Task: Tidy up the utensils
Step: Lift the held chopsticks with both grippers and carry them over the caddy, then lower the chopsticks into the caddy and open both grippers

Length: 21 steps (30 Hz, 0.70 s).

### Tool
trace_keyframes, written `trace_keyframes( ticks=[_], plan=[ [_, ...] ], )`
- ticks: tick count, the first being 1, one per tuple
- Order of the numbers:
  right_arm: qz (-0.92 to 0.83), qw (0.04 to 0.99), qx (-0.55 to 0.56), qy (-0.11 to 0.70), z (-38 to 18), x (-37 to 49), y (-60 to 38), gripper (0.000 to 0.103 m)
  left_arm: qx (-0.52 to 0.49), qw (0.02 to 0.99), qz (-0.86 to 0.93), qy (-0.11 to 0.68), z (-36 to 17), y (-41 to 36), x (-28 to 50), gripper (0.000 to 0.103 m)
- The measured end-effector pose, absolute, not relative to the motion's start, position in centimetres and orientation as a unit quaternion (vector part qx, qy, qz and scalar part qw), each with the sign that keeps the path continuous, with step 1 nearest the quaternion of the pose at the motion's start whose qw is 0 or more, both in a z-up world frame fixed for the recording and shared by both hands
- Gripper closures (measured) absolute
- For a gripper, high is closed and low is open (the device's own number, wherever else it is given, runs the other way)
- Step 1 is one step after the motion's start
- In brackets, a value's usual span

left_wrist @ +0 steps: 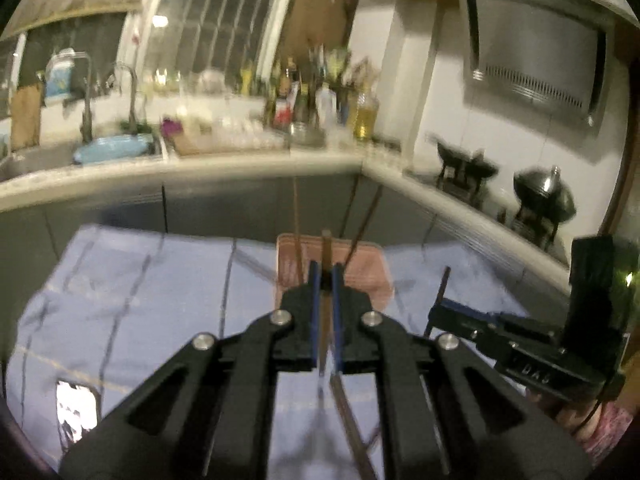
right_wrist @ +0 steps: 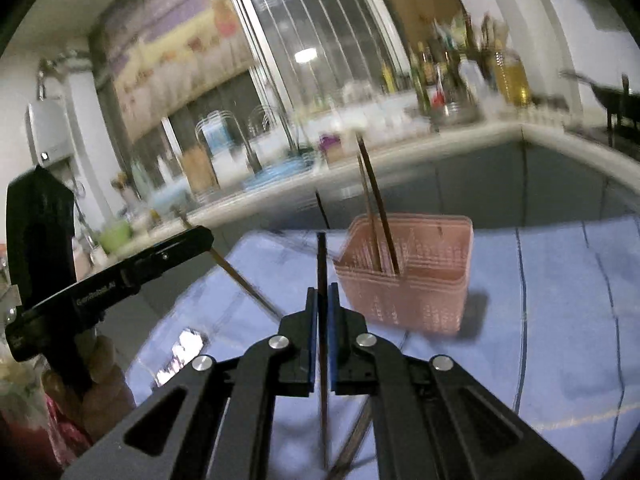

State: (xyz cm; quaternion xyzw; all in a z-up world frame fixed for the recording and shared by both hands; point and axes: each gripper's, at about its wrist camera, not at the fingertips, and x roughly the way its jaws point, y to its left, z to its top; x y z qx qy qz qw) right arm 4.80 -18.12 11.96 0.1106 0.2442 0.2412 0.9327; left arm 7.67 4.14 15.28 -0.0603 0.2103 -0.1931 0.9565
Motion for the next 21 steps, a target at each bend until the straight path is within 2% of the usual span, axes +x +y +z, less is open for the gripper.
trace_keyframes(
  ticks=[6, 10, 21],
  plan=[
    [0.210, 0.958, 0.106, 0.161, 18.7, 8.3, -17.0, 0.098, -0.063, 0.970, -0.185, 0.146, 21.4, 3.1, 10.3, 0.098],
    [0.176, 0.972, 0.093, 0.126, 21.3, 11.1, -16.6, 0.098, -0.046, 0.976, -0.170, 0.127, 23.2, 1.3, 12.9, 0.098],
    [0.136, 0.981, 0.047, 0.127, 19.1, 16.4, -16.0, 0.098, -0.032, 0.977, -0.158, 0.136, 21.0, -0.3, 18.9, 0.098]
  ],
)
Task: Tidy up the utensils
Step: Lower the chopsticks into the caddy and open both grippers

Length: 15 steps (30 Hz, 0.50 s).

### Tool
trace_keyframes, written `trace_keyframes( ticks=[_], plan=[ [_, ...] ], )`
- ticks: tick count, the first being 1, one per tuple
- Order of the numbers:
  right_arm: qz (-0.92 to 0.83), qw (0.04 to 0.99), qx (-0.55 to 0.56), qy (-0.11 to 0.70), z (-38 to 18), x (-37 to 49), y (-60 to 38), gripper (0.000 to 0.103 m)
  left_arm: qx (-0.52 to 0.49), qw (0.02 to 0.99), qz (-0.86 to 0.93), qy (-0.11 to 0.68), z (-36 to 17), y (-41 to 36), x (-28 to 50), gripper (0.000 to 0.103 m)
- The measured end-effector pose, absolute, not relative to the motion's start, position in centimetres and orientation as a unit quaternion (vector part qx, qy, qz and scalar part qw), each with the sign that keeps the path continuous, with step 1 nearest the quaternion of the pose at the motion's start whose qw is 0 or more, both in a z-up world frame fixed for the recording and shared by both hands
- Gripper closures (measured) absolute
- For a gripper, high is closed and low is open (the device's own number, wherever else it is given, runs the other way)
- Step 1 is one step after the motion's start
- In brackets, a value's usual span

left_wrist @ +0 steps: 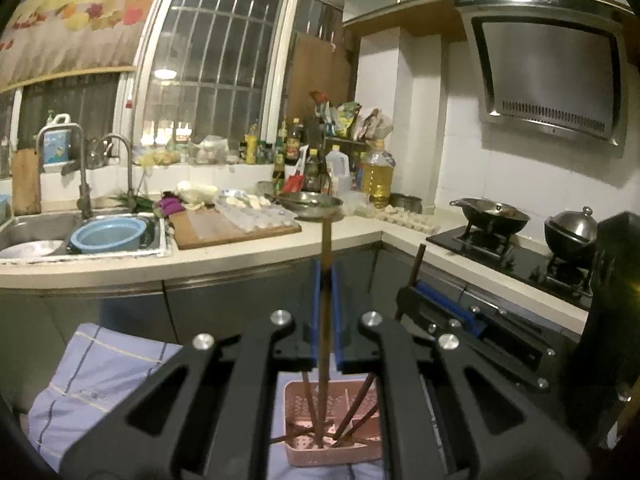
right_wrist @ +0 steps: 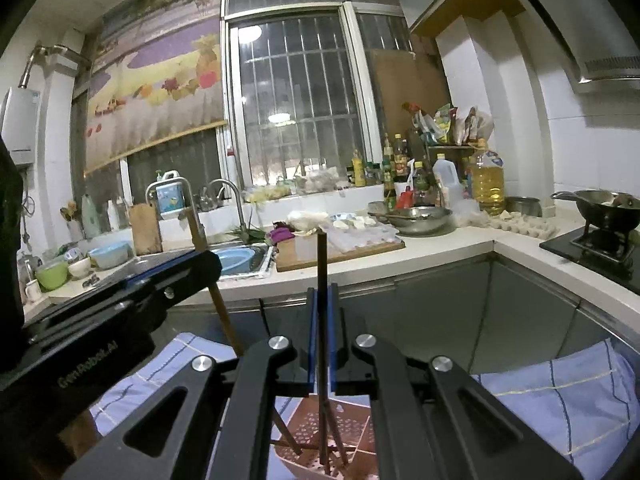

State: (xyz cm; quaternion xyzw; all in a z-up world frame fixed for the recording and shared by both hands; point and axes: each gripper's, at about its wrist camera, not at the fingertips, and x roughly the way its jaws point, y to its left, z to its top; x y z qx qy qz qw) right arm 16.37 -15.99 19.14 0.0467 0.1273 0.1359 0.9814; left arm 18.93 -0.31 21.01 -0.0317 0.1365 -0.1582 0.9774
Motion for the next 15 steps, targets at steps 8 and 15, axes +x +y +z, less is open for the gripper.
trace_keyframes(
  ticks=[8, 15],
  plan=[
    [0.140, 0.978, 0.048, 0.148, 17.1, 17.7, -16.2, 0.098, -0.019, 0.975, -0.149, 0.161, 17.5, -0.8, 20.8, 0.098],
    [0.163, 0.968, 0.068, 0.179, 16.3, 17.3, -16.4, 0.096, -0.005, 0.956, -0.159, 0.246, 13.2, -1.6, 22.3, 0.090]
  ],
)
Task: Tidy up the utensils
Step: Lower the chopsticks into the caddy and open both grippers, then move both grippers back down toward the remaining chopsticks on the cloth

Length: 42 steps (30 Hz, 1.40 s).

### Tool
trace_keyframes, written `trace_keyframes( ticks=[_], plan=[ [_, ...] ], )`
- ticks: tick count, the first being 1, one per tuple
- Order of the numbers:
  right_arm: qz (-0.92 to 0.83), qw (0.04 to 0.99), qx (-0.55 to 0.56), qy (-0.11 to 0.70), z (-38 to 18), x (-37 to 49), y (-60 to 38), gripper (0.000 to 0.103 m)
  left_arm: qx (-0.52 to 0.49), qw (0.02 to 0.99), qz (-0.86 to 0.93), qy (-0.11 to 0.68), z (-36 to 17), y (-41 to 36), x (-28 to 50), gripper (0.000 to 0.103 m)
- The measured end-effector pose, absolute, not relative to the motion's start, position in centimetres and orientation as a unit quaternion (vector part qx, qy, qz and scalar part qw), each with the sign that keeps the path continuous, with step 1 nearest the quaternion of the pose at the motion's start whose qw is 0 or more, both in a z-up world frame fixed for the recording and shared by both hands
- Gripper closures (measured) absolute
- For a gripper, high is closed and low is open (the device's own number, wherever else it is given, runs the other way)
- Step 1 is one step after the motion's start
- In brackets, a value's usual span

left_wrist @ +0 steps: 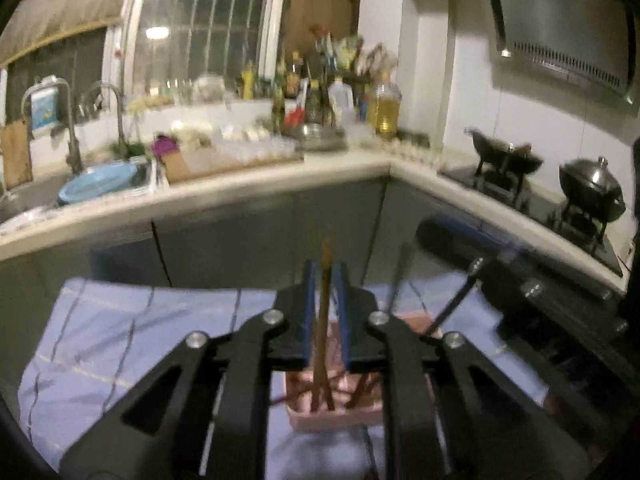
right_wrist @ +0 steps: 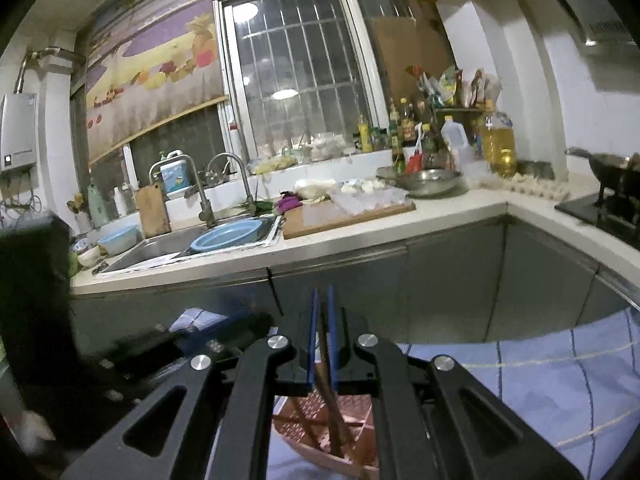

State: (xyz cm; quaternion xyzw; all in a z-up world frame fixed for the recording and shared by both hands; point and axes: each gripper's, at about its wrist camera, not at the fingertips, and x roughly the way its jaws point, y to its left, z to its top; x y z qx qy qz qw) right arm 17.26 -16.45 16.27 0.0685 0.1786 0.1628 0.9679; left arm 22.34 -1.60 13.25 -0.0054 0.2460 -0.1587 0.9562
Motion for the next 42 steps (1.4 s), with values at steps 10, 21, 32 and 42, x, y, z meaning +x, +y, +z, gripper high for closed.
trace_keyframes(
  ticks=[10, 21, 32, 42],
  plan=[
    [0.186, 0.971, 0.090, 0.117, 21.1, 11.0, -17.4, 0.093, -0.048, 0.969, -0.166, 0.177, 18.9, 1.4, 15.8, 0.083],
    [0.200, 0.965, 0.114, 0.124, 15.9, -1.3, -20.0, 0.070, -0.036, 0.963, -0.180, 0.197, 12.8, 6.0, 5.1, 0.083],
    [0.153, 0.899, 0.165, 0.377, -1.6, -2.4, -19.4, 0.070, 0.003, 0.905, -0.126, 0.407, -3.4, 5.2, 4.2, 0.083],
    [0.138, 0.883, 0.179, 0.411, -4.3, -3.6, -18.3, 0.070, 0.028, 0.904, -0.052, 0.424, -6.5, 5.9, 3.5, 0.083]
  ],
)
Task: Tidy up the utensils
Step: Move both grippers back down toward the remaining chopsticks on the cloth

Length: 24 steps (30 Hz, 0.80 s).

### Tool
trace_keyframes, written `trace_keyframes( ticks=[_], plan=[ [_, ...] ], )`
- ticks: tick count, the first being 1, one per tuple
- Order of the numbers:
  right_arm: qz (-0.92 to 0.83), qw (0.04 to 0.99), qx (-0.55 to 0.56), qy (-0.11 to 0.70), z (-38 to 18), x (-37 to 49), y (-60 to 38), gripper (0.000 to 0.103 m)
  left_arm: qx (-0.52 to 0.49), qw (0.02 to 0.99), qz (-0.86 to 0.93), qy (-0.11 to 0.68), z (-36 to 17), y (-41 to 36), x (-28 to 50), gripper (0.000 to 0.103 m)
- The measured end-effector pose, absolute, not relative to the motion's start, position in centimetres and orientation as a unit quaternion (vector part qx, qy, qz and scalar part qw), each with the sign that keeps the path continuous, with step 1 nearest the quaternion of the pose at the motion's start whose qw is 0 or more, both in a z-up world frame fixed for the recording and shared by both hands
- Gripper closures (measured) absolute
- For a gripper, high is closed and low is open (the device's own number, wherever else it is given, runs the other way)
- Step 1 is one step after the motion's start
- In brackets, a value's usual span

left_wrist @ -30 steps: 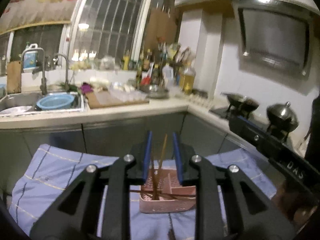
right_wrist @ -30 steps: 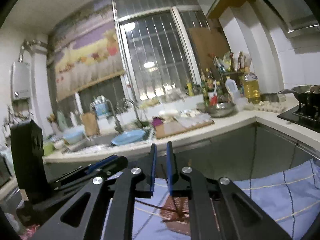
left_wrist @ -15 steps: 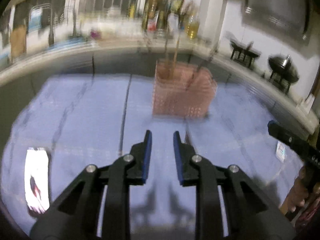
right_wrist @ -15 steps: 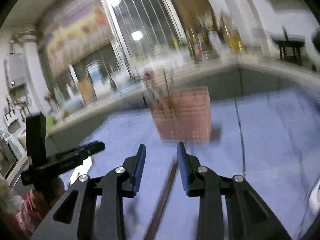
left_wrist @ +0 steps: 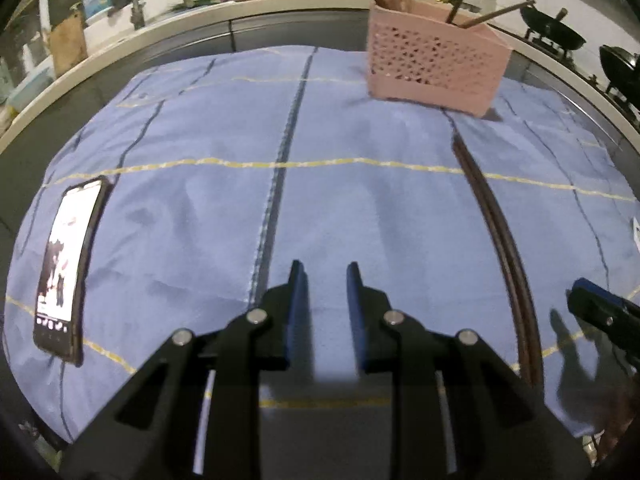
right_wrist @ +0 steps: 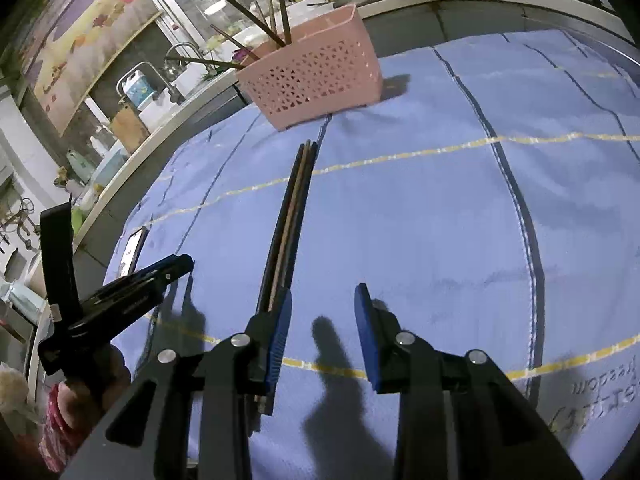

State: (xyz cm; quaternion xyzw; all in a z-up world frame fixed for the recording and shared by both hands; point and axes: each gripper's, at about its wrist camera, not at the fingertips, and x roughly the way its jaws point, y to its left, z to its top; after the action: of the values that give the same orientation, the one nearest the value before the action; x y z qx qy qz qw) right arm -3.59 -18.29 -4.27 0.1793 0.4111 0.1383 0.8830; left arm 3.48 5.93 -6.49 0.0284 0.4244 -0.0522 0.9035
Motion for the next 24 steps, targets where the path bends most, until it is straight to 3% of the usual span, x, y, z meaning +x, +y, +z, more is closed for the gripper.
trace_keyframes(
  ticks=[6, 14, 24],
  plan=[
    [0.137, 0.881, 0.177, 0.417, -5.0, -3.9, -18.5, 0.070, 0.042, 0.910, -0.037, 0.411, -6.5, 5.7, 3.7, 0.080],
    [0.138, 0.879, 0.176, 0.422, -5.2, -3.7, -18.1, 0.070, 0.057, 0.919, -0.016, 0.390, -6.7, 5.8, 3.7, 0.062],
    [0.147, 0.880, 0.166, 0.420, -4.9, -3.7, -17.2, 0.070, 0.057, 0.919, -0.012, 0.389, -6.8, 5.8, 3.7, 0.060]
  ],
)
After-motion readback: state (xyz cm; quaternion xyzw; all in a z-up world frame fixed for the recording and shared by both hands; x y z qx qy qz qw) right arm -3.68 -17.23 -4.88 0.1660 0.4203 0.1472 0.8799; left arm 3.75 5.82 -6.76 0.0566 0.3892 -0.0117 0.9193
